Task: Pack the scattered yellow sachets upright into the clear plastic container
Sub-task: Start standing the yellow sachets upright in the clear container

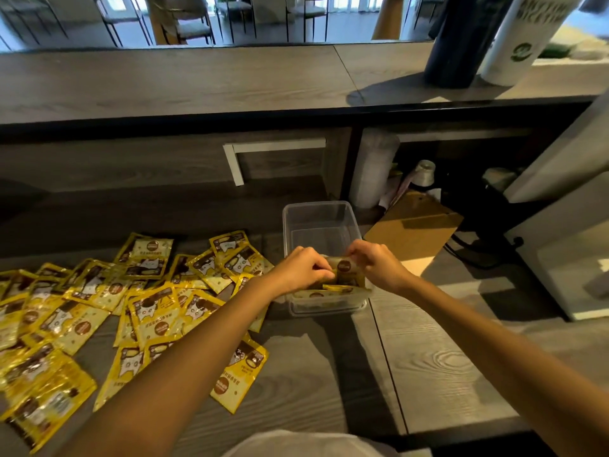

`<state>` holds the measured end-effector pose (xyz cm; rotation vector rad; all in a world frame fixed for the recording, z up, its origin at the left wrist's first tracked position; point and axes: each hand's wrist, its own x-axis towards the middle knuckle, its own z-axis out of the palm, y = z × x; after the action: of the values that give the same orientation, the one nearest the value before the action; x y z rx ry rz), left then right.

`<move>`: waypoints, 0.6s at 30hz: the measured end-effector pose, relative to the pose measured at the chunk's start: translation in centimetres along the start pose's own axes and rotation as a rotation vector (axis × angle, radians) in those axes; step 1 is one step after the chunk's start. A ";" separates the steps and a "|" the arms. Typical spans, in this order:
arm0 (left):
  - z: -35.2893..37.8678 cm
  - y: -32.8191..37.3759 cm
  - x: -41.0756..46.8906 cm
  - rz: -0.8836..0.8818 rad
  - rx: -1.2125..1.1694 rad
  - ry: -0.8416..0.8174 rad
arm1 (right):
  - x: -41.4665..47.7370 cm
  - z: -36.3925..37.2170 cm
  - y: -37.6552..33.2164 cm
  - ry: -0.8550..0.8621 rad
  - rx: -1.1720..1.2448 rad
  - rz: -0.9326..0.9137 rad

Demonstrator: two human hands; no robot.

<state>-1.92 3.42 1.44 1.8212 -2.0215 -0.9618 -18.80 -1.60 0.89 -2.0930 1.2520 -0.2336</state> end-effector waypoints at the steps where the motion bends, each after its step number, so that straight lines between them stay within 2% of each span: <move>1: 0.1 -0.2 -0.2 -0.010 0.007 -0.020 | -0.5 0.0 -0.1 -0.035 0.008 -0.006; 6: 0.0 -1.5 -1.3 -0.056 0.240 -0.095 | -1.9 -0.2 0.1 -0.114 0.049 0.000; 12: 0.5 -0.6 -2.4 -0.016 0.269 -0.114 | -2.8 0.1 -0.1 -0.096 0.112 0.005; 18: 0.7 -1.0 -3.0 -0.040 0.197 -0.109 | -3.2 0.4 -0.7 -0.106 0.022 0.003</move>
<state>-0.95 6.48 1.03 1.9545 -2.2233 -0.9197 -19.81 1.48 1.60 -2.0571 1.1846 -0.1329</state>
